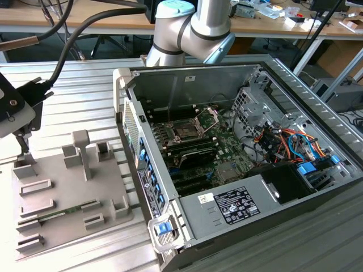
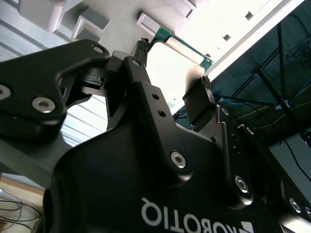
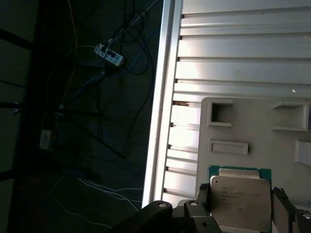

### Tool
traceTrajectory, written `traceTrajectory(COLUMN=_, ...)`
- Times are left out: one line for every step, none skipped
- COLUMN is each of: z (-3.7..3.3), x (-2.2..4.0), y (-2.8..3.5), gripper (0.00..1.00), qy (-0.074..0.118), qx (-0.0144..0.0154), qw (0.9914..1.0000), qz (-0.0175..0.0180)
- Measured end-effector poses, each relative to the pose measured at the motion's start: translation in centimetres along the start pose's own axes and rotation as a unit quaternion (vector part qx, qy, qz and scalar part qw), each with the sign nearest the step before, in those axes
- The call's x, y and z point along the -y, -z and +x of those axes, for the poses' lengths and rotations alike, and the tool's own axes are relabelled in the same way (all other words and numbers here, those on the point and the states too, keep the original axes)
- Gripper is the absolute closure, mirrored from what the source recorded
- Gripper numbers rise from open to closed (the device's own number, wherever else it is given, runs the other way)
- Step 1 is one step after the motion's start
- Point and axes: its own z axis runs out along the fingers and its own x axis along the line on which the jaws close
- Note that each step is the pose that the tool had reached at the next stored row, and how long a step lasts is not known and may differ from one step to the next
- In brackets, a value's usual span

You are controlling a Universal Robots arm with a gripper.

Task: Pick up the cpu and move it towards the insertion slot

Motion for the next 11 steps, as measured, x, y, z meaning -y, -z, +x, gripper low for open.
traceTrajectory(z=0.0, x=0.0, y=0.03, gripper=0.45, qy=0.0, qx=0.0, qw=1.0, qz=0.0)
traceTrajectory(z=0.0, x=0.0, y=0.06, gripper=0.45, qy=0.0, qx=0.0, qw=1.0, qz=0.0)
traceTrajectory(z=0.0, x=0.0, y=0.11, gripper=0.45, qy=0.0, qx=0.0, qw=1.0, qz=0.0)
traceTrajectory(z=0.0, x=-0.01, y=0.16, gripper=0.45, qy=0.0, qx=0.0, qw=1.0, qz=0.0)
traceTrajectory(z=0.0, x=-0.01, y=0.18, gripper=0.45, qy=0.0, qx=0.0, qw=1.0, qz=0.0)
traceTrajectory(z=0.0, x=-0.01, y=0.21, gripper=0.45, qy=0.0, qx=0.0, qw=1.0, qz=0.0)
traceTrajectory(z=0.0, x=-0.01, y=0.25, gripper=0.45, qy=0.0, qx=0.0, qw=1.0, qz=0.0)
traceTrajectory(z=0.0, x=-0.01, y=0.28, gripper=0.45, qy=0.0, qx=0.0, qw=1.0, qz=0.0)
traceTrajectory(z=0.0, x=-0.01, y=0.3, gripper=0.45, qy=0.0, qx=0.0, qw=1.0, qz=0.0)
traceTrajectory(z=0.0, x=-0.02, y=0.34, gripper=0.45, qy=0.0, qx=0.0, qw=1.0, qz=0.0)
traceTrajectory(z=0.0, x=-0.02, y=0.36, gripper=0.45, qy=0.0, qx=0.0, qw=1.0, qz=0.0)
